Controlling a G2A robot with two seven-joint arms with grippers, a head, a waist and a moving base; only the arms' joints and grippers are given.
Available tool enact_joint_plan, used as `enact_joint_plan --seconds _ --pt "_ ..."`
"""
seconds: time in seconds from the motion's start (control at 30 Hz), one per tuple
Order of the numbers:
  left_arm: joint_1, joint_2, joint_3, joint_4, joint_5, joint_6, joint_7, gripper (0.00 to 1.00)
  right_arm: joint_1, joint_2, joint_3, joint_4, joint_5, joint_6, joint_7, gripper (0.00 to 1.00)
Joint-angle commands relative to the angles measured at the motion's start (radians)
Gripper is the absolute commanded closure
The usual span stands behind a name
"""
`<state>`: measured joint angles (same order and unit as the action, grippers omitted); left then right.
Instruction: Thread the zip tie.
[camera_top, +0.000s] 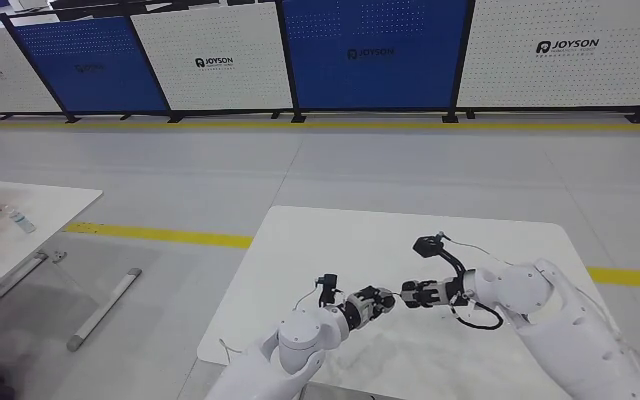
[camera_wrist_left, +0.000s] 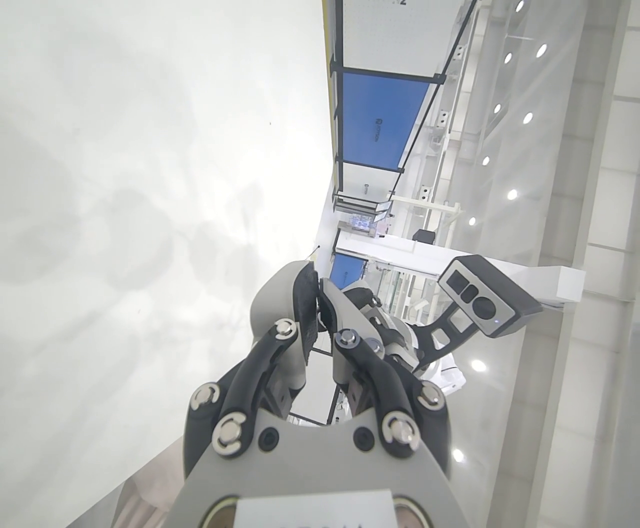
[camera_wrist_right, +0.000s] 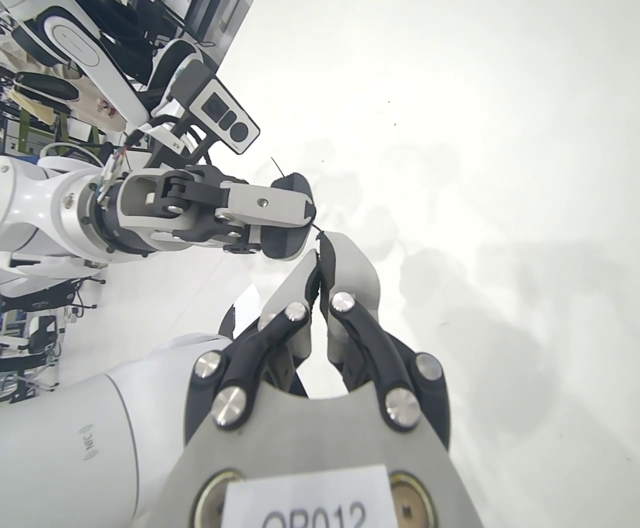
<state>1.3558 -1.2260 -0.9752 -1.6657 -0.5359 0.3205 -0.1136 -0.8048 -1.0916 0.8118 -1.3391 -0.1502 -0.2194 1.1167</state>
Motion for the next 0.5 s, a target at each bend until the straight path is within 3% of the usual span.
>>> enact_joint_plan --seconds 0.0,0.13,0.23,0.47 --pt "0.0 0.001 0.0 -0.001 0.019 -0.021 -0.009 0.0 -0.005 0.002 0.009 0.0 0.009 -0.001 -0.003 1.0" --pt "0.02 0.003 0.009 -0.002 0.101 -0.113 0.021 0.0 -0.015 0.005 0.03 0.007 0.048 0.016 0.0 1.0" --pt "0.025 0.002 0.009 0.004 0.1 -0.155 0.008 0.0 -0.024 0.007 0.044 0.012 0.085 0.006 0.012 1.0" --pt "0.027 0.002 0.009 0.007 0.103 -0.167 0.007 0.0 -0.029 0.008 0.056 0.019 0.118 -0.004 0.021 1.0"
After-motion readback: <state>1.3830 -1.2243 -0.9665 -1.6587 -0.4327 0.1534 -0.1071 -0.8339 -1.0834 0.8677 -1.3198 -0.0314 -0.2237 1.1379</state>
